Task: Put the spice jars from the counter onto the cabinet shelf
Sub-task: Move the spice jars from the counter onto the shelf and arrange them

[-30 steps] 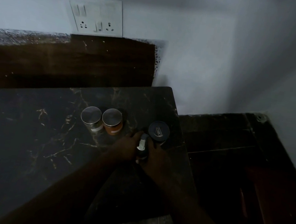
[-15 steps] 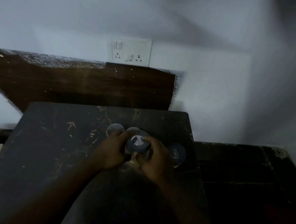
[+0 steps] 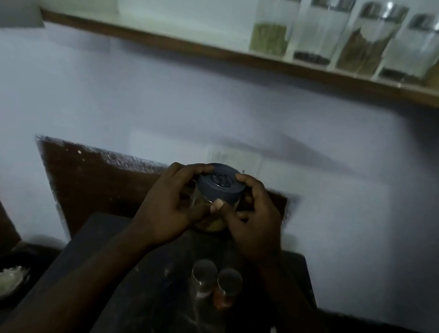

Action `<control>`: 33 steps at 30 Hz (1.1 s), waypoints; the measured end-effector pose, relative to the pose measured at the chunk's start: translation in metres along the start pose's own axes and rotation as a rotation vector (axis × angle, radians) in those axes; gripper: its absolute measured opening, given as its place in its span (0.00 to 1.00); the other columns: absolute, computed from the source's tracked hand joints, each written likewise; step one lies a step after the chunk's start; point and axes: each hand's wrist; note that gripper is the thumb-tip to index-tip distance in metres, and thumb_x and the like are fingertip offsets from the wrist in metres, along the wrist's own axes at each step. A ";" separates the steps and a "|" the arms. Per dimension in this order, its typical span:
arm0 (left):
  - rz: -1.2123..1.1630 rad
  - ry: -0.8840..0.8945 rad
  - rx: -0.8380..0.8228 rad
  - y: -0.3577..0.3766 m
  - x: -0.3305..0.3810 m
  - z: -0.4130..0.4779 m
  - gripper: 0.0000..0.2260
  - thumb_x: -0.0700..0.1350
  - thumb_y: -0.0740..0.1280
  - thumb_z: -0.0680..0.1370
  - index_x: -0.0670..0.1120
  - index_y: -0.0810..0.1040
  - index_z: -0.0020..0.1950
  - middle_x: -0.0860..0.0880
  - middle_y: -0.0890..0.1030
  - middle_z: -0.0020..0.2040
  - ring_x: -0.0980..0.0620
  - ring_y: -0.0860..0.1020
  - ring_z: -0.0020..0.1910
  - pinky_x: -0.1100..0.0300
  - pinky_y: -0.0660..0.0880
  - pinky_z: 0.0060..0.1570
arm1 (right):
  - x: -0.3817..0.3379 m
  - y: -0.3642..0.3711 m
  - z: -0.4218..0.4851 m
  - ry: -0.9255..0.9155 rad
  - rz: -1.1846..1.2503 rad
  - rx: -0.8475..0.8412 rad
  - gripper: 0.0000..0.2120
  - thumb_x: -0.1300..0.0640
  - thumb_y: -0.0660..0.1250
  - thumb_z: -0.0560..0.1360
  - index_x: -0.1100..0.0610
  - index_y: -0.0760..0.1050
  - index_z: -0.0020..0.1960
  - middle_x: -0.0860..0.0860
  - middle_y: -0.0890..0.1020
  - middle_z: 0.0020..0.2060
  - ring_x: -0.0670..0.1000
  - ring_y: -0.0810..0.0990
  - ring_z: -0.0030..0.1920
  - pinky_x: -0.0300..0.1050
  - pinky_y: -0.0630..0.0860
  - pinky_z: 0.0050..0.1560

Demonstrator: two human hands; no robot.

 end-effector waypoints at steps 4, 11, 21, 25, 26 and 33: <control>0.021 0.126 0.159 -0.051 0.030 0.050 0.27 0.54 0.76 0.72 0.59 0.73 0.70 0.57 0.75 0.60 0.57 0.78 0.57 0.58 0.81 0.50 | -0.063 0.003 0.062 -0.119 -0.002 0.041 0.29 0.35 0.71 0.70 0.38 0.69 0.69 0.34 0.79 0.63 0.36 0.78 0.60 0.35 0.80 0.48; 0.016 0.324 0.338 -0.115 0.092 0.153 0.27 0.59 0.73 0.72 0.60 0.72 0.70 0.58 0.74 0.60 0.58 0.78 0.56 0.64 0.80 0.48 | -0.167 -0.013 0.166 -0.338 -0.015 0.169 0.25 0.35 0.72 0.72 0.38 0.70 0.66 0.37 0.81 0.57 0.38 0.80 0.56 0.42 0.82 0.50; 0.104 0.147 0.358 -0.121 0.087 0.269 0.28 0.55 0.71 0.73 0.60 0.68 0.73 0.51 0.76 0.63 0.52 0.79 0.56 0.52 0.78 0.58 | -0.191 -0.013 0.287 -0.204 -0.221 0.079 0.22 0.42 0.72 0.76 0.48 0.66 0.62 0.52 0.82 0.54 0.50 0.82 0.47 0.46 0.80 0.46; 0.182 0.072 0.343 -0.109 0.063 0.286 0.29 0.53 0.71 0.75 0.57 0.66 0.75 0.48 0.76 0.64 0.47 0.79 0.58 0.48 0.77 0.60 | -0.177 -0.005 0.305 -0.220 -0.386 0.034 0.21 0.44 0.72 0.76 0.50 0.65 0.60 0.52 0.80 0.53 0.52 0.80 0.47 0.45 0.75 0.43; 0.192 0.060 0.356 -0.107 0.059 0.289 0.30 0.53 0.71 0.75 0.58 0.65 0.75 0.47 0.76 0.64 0.47 0.79 0.58 0.48 0.77 0.60 | -0.175 -0.002 0.307 -0.231 -0.400 0.042 0.22 0.45 0.73 0.76 0.51 0.66 0.61 0.53 0.81 0.54 0.53 0.80 0.49 0.47 0.76 0.46; 0.244 -0.024 0.318 -0.100 0.046 0.301 0.42 0.51 0.74 0.75 0.54 0.52 0.82 0.45 0.77 0.68 0.44 0.79 0.61 0.49 0.76 0.62 | -0.166 0.008 0.305 -0.265 -0.530 0.111 0.35 0.51 0.75 0.74 0.54 0.62 0.75 0.57 0.79 0.63 0.59 0.80 0.60 0.47 0.75 0.54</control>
Point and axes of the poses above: each hand's wrist, its own z-axis towards the middle knuckle, its own y-axis out of the palm, x = y × z
